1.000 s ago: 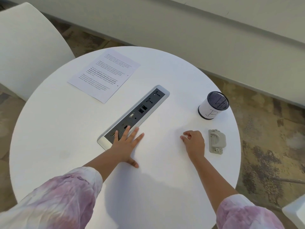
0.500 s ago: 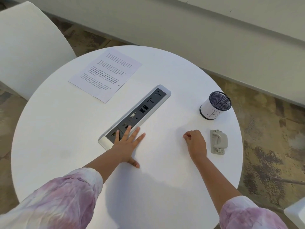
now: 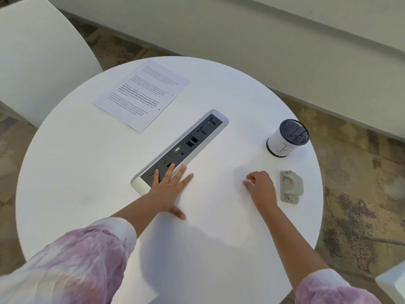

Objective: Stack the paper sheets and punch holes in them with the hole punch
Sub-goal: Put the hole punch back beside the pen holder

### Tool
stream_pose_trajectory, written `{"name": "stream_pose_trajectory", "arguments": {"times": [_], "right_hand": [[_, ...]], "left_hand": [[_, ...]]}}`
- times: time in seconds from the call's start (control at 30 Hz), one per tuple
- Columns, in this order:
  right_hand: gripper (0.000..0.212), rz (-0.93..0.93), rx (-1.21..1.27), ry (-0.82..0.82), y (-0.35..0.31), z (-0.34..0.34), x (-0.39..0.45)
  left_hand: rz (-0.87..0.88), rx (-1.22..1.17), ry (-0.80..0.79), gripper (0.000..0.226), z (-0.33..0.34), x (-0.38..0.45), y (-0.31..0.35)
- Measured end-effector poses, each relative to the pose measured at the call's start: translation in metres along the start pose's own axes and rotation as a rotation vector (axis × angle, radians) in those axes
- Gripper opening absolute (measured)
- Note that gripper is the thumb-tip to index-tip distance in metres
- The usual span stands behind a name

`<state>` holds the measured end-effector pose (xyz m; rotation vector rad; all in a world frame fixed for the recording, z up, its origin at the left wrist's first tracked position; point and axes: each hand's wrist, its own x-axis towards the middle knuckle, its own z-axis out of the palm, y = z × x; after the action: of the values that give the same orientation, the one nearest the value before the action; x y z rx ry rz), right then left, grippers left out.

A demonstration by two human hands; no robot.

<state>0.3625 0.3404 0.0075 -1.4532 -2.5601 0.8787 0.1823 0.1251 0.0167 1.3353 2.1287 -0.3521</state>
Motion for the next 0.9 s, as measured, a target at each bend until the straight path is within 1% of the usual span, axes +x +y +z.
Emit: {"name": "stream_pose_trajectory", "arguments": {"times": [0.07, 0.17, 0.37, 0.6, 0.7, 0.73, 0.8, 0.9], "right_hand": [[0.017, -0.029, -0.016, 0.03, -0.002, 0.003, -0.007], [0.013, -0.023, -0.001, 0.082, -0.003, 0.006, -0.011], [0.009, -0.01, 0.012, 0.104, -0.007, 0.006, -0.011], [0.016, -0.029, -0.174, 0.074, -0.009, 0.009, -0.006], [0.02, -0.015, -0.21, 0.012, -0.007, 0.01, -0.003], [0.02, 0.008, -0.177, -0.015, -0.008, 0.009, -0.001], [0.021, 0.052, -0.036, -0.057, -0.008, 0.004, 0.003], [0.038, 0.112, 0.152, -0.1, -0.005, -0.006, 0.006]], "left_hand": [[0.0, -0.006, 0.0, 0.128, 0.0, 0.0, 0.0], [0.003, -0.012, 0.003, 0.128, 0.002, 0.001, -0.001], [0.006, -0.014, 0.002, 0.128, 0.002, 0.003, -0.001], [0.008, -0.014, 0.01, 0.128, 0.003, 0.003, -0.002], [0.009, -0.016, 0.012, 0.129, 0.005, 0.003, -0.003], [0.011, -0.022, 0.01, 0.129, 0.005, 0.003, -0.003], [0.012, -0.03, 0.007, 0.129, 0.005, 0.004, -0.003], [0.01, -0.029, 0.01, 0.129, 0.005, 0.004, -0.003]]}}
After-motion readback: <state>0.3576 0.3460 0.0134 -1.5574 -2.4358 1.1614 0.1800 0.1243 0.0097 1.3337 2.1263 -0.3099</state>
